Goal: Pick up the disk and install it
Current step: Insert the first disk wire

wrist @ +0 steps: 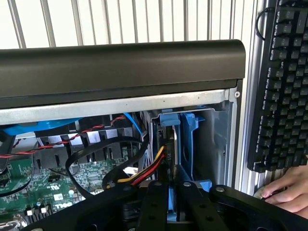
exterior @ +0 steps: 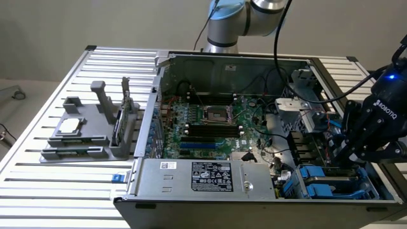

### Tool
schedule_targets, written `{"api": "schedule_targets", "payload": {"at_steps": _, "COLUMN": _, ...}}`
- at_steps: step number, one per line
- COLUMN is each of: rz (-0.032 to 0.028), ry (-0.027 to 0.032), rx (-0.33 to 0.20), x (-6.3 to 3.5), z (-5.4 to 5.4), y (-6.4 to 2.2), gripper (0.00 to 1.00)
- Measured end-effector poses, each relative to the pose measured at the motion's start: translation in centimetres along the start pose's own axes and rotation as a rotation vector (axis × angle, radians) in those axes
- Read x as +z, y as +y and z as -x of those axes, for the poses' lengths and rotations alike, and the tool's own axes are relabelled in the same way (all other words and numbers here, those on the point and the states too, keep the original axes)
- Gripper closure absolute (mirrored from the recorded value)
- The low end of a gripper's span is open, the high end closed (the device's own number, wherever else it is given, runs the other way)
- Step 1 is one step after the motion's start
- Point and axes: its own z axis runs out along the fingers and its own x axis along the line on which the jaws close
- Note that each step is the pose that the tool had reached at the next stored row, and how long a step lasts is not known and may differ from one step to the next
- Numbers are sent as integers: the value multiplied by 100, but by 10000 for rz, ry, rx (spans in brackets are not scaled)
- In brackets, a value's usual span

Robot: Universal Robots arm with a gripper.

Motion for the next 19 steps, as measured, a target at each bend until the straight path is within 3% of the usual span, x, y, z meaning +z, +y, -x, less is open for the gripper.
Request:
{"api": "schedule_targets", "payload": {"at_steps": 10, "rz": 0, "ry": -1, "rx": 0, "x": -54, "z": 11, "y": -10, "gripper": 84}}
{"api": "schedule_targets", "payload": {"at_steps": 12, "rz": 0, "ry": 2, "rx": 0, "x": -56, "z": 11, "y": -10, "gripper": 82}}
{"api": "schedule_targets", "payload": {"at_steps": 15, "rz": 0, "ry": 0, "rx": -1, "x": -57, "z": 12, "y": -10, "gripper": 69}}
{"api": "schedule_targets", "payload": {"at_steps": 19, "rz": 1, "ry": -1, "rx": 0, "x": -58, "z": 11, "y": -9, "gripper": 69}}
